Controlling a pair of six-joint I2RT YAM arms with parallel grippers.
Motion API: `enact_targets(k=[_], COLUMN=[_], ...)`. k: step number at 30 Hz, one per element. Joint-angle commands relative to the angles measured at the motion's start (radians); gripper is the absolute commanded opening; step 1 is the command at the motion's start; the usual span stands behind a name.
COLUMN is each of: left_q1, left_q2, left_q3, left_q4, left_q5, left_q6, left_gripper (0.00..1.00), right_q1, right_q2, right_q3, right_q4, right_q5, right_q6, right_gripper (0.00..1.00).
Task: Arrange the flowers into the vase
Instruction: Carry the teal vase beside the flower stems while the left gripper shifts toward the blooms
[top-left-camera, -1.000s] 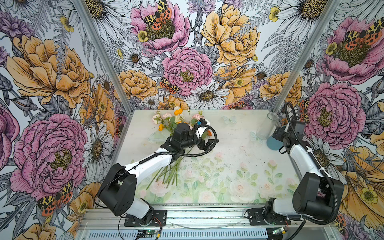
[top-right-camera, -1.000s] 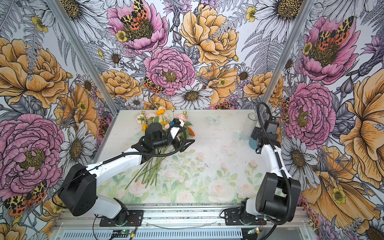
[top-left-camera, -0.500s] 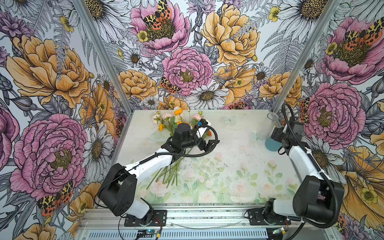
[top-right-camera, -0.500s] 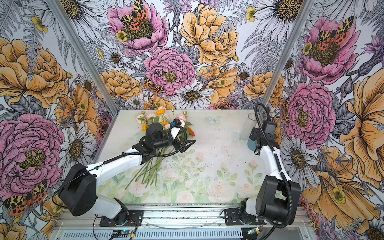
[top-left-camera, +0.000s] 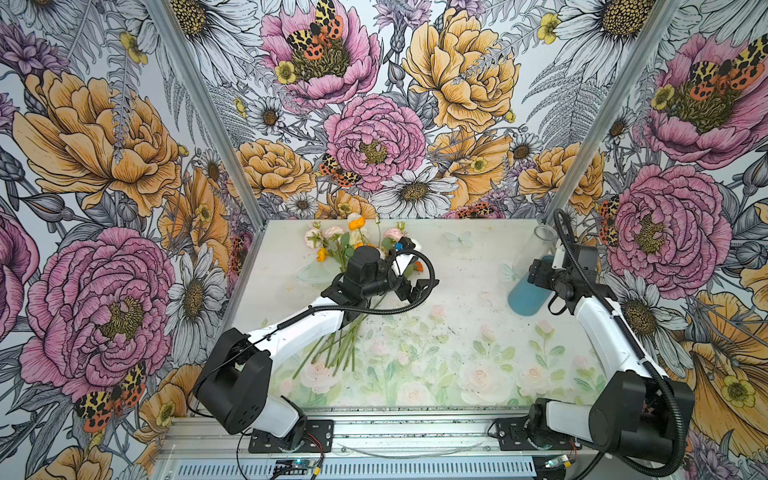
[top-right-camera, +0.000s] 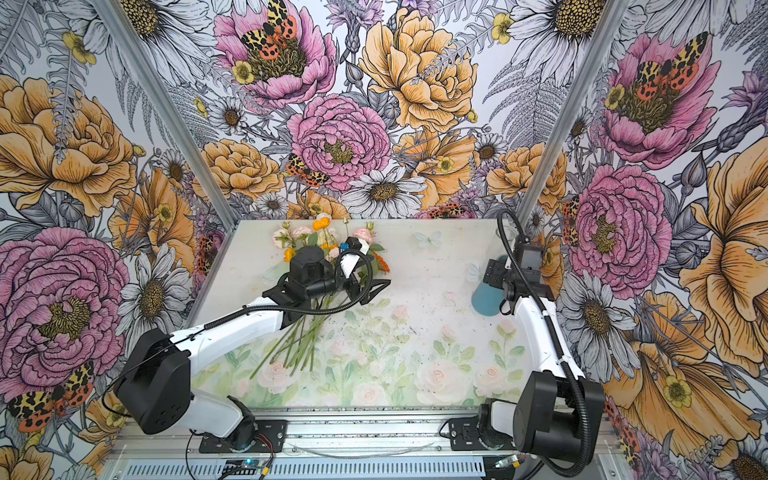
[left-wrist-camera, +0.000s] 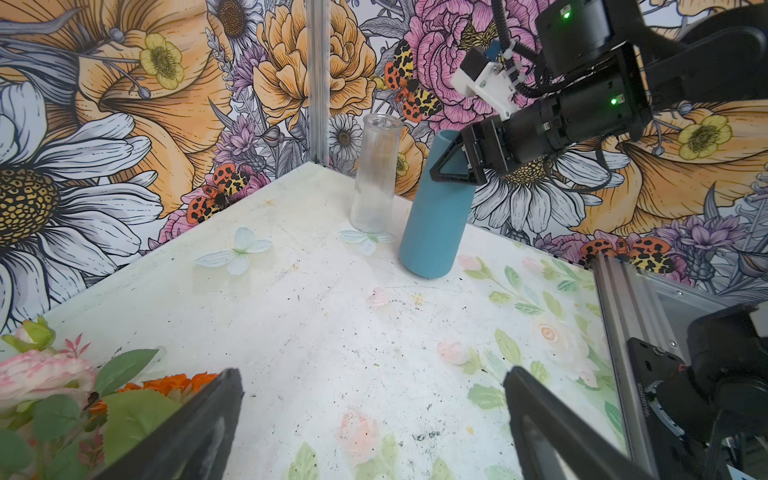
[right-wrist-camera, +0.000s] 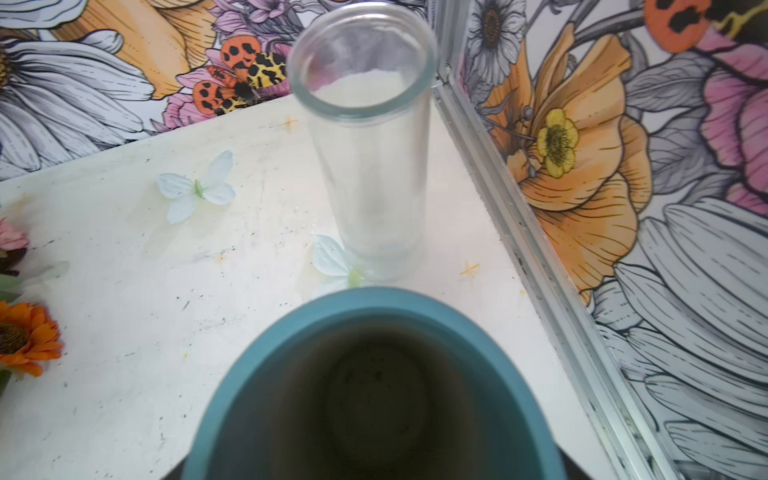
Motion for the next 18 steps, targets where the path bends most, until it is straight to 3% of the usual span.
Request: enact_targets(k=[1,13,18], left_q1=[0.018,0.094,0.153], left_q2=[-0.029,-0.04,-0.009], left_q3=[0.029,0.072,0.177], left_q4=[0.019,-0.086,-0.25], left_q5=[0.0,-0.059,-0.076], left_q6=[-0.005,-0.005,-0.041], left_gripper=[0.99,0.99,0.99], right_q1=[0.086,0.478,0.59], right_q2=[-0.076,-0.003,0.027], right_q3=[0.064,0.155,0.182], right_q4=[0.122,0.134,0.129], right_q5=[-0.09,-0.179,-0.213], right_q6=[0.004,-0.048,-0.042], right_gripper=[0.54,0.53,0.53])
